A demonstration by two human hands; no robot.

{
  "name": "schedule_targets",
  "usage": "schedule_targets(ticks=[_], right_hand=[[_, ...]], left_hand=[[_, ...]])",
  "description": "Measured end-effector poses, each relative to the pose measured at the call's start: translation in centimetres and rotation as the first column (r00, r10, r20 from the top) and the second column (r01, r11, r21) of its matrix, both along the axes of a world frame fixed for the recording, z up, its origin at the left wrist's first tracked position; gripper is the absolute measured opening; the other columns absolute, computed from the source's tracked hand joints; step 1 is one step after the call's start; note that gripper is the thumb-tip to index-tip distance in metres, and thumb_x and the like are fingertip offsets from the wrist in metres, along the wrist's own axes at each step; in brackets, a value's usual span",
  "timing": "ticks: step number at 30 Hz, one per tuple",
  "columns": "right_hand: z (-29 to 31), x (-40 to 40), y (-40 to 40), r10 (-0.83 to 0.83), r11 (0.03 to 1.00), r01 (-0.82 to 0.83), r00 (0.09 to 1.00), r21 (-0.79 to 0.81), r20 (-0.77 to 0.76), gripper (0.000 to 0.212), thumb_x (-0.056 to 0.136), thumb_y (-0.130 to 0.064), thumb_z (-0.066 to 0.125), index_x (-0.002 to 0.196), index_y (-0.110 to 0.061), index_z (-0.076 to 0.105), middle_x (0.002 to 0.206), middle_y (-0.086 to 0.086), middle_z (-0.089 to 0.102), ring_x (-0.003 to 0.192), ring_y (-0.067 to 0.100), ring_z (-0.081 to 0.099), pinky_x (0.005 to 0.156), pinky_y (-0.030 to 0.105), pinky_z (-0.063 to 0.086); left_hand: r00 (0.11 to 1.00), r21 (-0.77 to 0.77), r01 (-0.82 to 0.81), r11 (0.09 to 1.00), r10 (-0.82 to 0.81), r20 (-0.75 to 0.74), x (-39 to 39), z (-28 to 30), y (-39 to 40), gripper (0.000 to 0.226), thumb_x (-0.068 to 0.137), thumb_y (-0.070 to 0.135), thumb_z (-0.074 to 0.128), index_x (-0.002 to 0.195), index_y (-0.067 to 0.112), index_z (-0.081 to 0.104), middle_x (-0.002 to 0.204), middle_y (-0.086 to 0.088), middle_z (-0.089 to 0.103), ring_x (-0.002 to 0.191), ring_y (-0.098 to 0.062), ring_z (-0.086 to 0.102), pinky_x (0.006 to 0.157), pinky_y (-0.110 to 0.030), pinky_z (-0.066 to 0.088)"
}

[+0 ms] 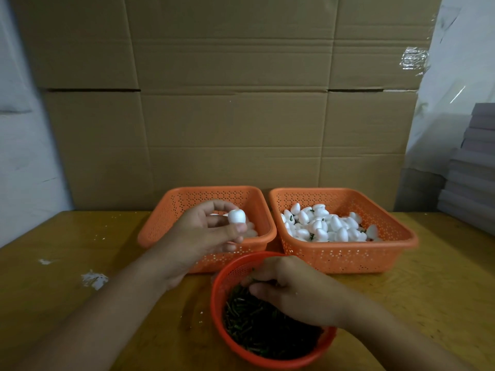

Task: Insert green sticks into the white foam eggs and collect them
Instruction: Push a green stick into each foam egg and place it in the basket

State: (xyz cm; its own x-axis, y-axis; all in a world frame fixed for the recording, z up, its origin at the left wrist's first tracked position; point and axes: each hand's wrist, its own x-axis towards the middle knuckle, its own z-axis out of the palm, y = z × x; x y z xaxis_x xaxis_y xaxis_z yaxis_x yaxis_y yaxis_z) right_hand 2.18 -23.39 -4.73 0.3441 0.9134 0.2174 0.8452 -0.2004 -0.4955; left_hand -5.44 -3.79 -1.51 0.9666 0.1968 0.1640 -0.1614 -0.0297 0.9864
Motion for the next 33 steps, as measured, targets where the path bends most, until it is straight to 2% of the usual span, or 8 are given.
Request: schedule_targets(ticks=[2, 6, 10, 13, 15, 18, 22, 33], right_hand=[[0.4, 0.2, -0.2, -0.032, 0.999, 0.037, 0.99, 0.036, -0.135, 0.02, 0.095, -0.02, 0.066, 0.114, -0.024, 0.072, 0.094, -0.016, 0.071, 0.087, -0.006, 0.064, 0.08, 0.017, 0.049], [1.1, -0.1, -0.1, -0.058, 0.975, 0.157, 0.865, 0.159, -0.498, 0.016, 0.09, -0.008, 0.071, 0.1, -0.02, 0.068, 0.072, -0.006, 0.068, 0.067, 0.008, 0.066, 0.068, 0.024, 0.055], [2.0, -0.4, -0.5, 0.059, 0.95, 0.194, 0.657, 0.244, -0.752, 0.007, 0.094, -0.007, 0.065, 0.093, -0.014, 0.067, 0.084, 0.01, 0.074, 0.077, 0.018, 0.071, 0.068, 0.024, 0.056], [2.6, -0.6, -0.5, 0.207, 0.915, 0.244, 0.403, 0.322, -0.891, 0.008, 0.092, -0.012, 0.062, 0.088, -0.013, 0.069, 0.096, 0.015, 0.075, 0.084, 0.02, 0.075, 0.066, 0.023, 0.059], [2.7, -0.6, -0.3, 0.282, 0.886, 0.289, 0.283, 0.362, -0.917, 0.018, 0.092, -0.014, 0.06, 0.081, -0.017, 0.074, 0.103, 0.012, 0.076, 0.091, 0.019, 0.075, 0.066, 0.022, 0.059], [2.7, -0.6, -0.1, 0.325, 0.843, 0.368, 0.235, 0.393, -0.916, 0.02, 0.087, -0.019, 0.063, 0.074, -0.023, 0.077, 0.106, 0.003, 0.075, 0.09, 0.011, 0.073, 0.064, 0.019, 0.057], [2.6, -0.4, 0.3, 0.366, 0.814, 0.416, 0.173, 0.404, -0.915, 0.017, 0.083, -0.019, 0.064, 0.078, -0.023, 0.08, 0.081, -0.005, 0.07, 0.069, 0.002, 0.064, 0.059, 0.015, 0.052], [2.6, -0.4, 0.5, 0.439, 0.68, 0.642, 0.031, 0.355, -0.898, 0.021, 0.069, 0.002, 0.067, 0.09, 0.003, 0.064, 0.083, 0.017, 0.073, 0.067, 0.016, 0.073, 0.055, 0.018, 0.058]], left_hand=[[0.999, 0.073, -0.024, 0.997, 0.021, 0.032, 0.0, 0.0, 0.0, 0.041, 0.068, 0.026, 0.085, 0.106, 0.022, 0.069, 0.1, -0.012, 0.077, 0.084, -0.018, 0.074, 0.069, -0.022, 0.057], [0.999, 0.152, -0.018, 0.988, 0.01, 0.048, 0.0, -0.1, -0.3, 0.042, 0.072, 0.025, 0.081, 0.111, 0.018, 0.066, 0.101, -0.008, 0.077, 0.086, -0.019, 0.075, 0.07, -0.023, 0.059], [0.999, 0.184, -0.019, 0.983, 0.012, 0.035, 0.0, -0.1, -0.4, 0.041, 0.075, 0.021, 0.079, 0.113, 0.016, 0.065, 0.1, -0.006, 0.078, 0.086, -0.017, 0.075, 0.071, -0.024, 0.059], [1.0, 0.185, -0.008, 0.983, 0.004, 0.024, 0.0, -0.1, -0.4, 0.041, 0.076, 0.021, 0.079, 0.114, 0.015, 0.065, 0.101, -0.006, 0.078, 0.089, -0.016, 0.075, 0.074, -0.025, 0.06], [1.0, 0.19, -0.002, 0.982, -0.001, 0.02, 0.0, -0.1, -0.3, 0.042, 0.074, 0.024, 0.078, 0.113, 0.016, 0.065, 0.103, -0.006, 0.077, 0.093, -0.019, 0.074, 0.077, -0.027, 0.061], [1.0, 0.19, -0.001, 0.982, -0.002, 0.016, 0.0, -0.1, -0.3, 0.038, 0.076, 0.023, 0.08, 0.111, 0.017, 0.067, 0.103, -0.008, 0.077, 0.092, -0.021, 0.074, 0.074, -0.025, 0.06], [1.0, 0.184, 0.003, 0.983, -0.005, 0.009, 0.0, -0.2, -0.3, 0.041, 0.073, 0.023, 0.081, 0.111, 0.017, 0.067, 0.099, -0.007, 0.078, 0.087, -0.018, 0.073, 0.073, -0.025, 0.059], [1.0, 0.184, 0.014, 0.983, -0.016, 0.009, 0.0, -0.2, -0.4, 0.041, 0.072, 0.023, 0.081, 0.11, 0.017, 0.068, 0.096, -0.008, 0.077, 0.084, -0.017, 0.072, 0.074, -0.025, 0.06]])
